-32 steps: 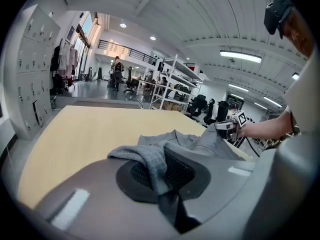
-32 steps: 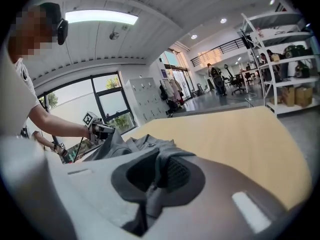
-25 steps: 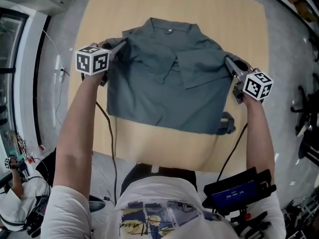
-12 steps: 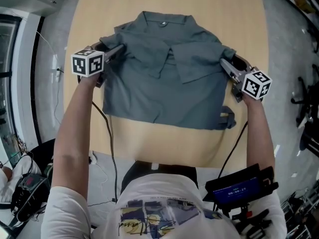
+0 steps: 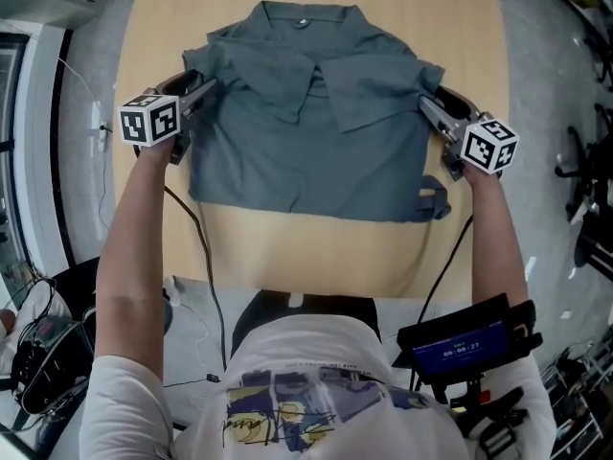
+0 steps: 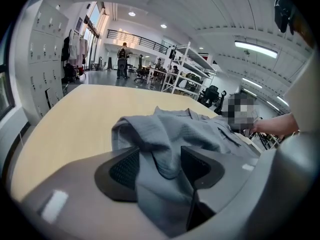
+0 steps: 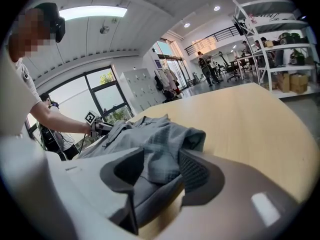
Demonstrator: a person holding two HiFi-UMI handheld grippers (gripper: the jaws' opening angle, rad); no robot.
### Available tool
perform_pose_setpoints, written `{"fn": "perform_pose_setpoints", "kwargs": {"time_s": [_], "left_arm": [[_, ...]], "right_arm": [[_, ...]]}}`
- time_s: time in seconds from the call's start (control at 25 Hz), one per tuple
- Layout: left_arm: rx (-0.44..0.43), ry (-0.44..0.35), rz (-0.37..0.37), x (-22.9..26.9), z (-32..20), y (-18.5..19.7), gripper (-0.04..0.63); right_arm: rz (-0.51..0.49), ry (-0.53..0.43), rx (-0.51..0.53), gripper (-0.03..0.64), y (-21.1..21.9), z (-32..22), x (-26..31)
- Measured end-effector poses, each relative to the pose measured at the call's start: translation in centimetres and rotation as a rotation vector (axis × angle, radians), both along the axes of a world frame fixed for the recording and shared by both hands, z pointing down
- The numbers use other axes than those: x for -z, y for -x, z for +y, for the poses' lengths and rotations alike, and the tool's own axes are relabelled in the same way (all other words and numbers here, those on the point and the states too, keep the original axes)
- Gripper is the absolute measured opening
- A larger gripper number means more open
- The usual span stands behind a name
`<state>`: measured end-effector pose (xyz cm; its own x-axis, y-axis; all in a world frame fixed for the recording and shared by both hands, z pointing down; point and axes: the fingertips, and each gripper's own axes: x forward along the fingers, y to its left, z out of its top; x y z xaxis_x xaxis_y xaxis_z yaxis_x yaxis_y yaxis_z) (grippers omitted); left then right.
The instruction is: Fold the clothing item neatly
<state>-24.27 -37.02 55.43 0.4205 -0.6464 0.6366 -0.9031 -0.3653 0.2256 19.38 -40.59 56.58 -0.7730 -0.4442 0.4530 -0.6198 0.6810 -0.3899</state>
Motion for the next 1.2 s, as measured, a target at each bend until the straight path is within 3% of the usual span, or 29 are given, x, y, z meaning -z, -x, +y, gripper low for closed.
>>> {"fn": "perform_pose_setpoints", "kwargs": {"time_s": [0.24, 0.72, 1.2], "left_arm": [[0.051, 0.014, -0.006, -1.2, 1.7, 1.2, 0.27], [0.068, 0.03, 0.016, -2.9, 3.9, 1.0, 0.27], [0.002, -0.059, 0.044, 1.5, 15.4, 2.1, 0.268]], "right_arm": [[0.027, 0.025, -0.022, 0.209, -0.8, 0.6, -1.3], [0.074, 0.084, -0.064, 0.209, -3.1, 3.4, -3.8], [0.211, -0.037, -0.137, 0.209, -2.0, 15.5, 1.2]]}}
